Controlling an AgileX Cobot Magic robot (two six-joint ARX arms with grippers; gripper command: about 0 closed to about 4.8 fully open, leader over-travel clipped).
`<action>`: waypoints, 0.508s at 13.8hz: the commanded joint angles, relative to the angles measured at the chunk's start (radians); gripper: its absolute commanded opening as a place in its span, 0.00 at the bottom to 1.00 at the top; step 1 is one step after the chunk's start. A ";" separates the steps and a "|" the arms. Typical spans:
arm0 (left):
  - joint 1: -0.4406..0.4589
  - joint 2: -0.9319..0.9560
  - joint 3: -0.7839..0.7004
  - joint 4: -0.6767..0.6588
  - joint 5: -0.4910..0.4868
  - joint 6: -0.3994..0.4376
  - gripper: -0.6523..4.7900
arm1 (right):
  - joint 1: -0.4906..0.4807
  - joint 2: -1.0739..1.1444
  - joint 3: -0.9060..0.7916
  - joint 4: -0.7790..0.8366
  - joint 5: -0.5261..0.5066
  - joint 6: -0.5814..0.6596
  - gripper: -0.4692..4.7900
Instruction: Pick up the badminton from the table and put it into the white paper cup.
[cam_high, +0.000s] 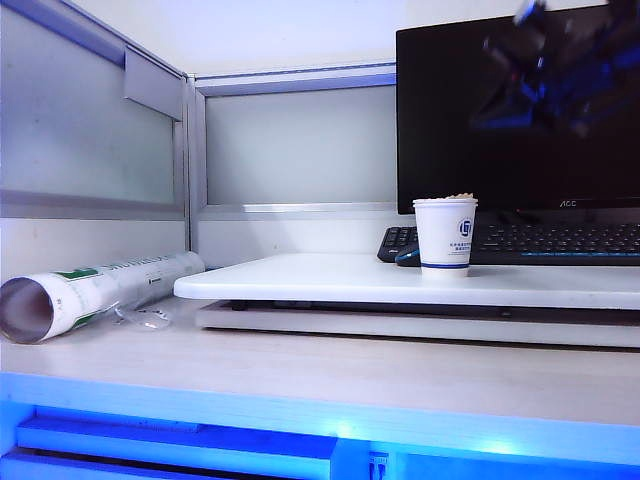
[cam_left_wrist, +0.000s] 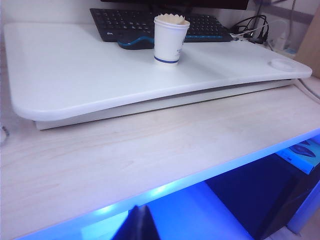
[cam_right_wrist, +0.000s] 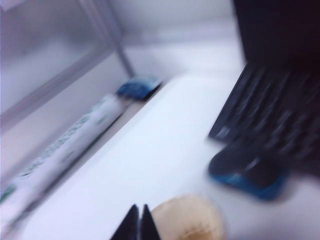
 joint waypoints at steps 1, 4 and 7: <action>0.001 0.000 0.001 -0.021 0.010 0.003 0.11 | -0.003 -0.122 0.004 -0.125 0.145 -0.187 0.08; 0.001 0.000 0.001 -0.020 -0.034 0.006 0.11 | -0.036 -0.301 -0.111 -0.167 0.204 -0.229 0.08; 0.001 0.000 0.001 -0.020 -0.074 0.011 0.11 | -0.071 -0.505 -0.307 -0.156 0.254 -0.228 0.08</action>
